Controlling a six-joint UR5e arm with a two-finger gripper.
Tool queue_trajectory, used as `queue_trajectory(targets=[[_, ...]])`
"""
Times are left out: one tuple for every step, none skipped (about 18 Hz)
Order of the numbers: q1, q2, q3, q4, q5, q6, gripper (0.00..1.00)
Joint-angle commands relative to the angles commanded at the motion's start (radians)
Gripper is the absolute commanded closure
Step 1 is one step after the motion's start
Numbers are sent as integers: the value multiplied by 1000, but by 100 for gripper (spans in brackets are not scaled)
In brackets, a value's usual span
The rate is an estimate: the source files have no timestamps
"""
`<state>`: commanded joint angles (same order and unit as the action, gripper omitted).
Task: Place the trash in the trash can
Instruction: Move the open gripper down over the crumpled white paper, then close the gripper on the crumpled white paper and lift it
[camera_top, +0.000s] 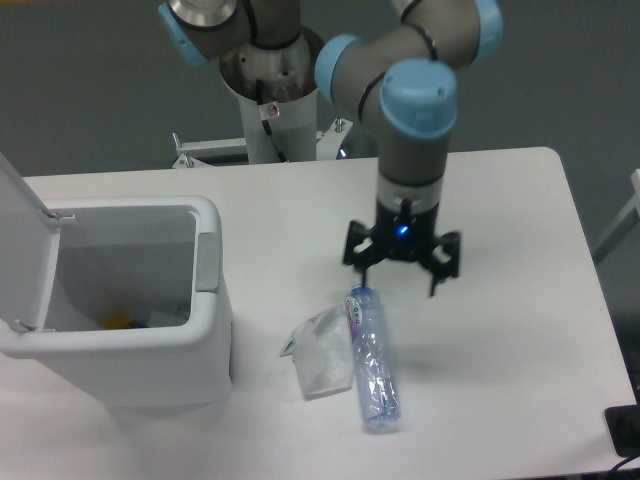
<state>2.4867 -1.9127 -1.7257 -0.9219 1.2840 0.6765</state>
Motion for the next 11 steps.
queue_trajectory(targets=[[-5, -12, 0, 2, -2, -14, 0], [-11, -23, 0, 8, -6, -34, 0], [-23, -35, 0, 24, -11, -43, 0], [-26, -49, 0, 52, -11, -48, 0], [-43, -66, 0, 81, -14, -67, 0], [-52, -81, 2, 100, -12, -83, 0], [-55, -95, 3, 123, -12, -106, 0], [-66, -100, 6, 129, -12, -113, 0], [-72, -112, 9, 135, -11, -114, 0], [-75, -121, 9, 150, -6, -115, 0], [-81, -130, 8, 164, -3, -117, 8]])
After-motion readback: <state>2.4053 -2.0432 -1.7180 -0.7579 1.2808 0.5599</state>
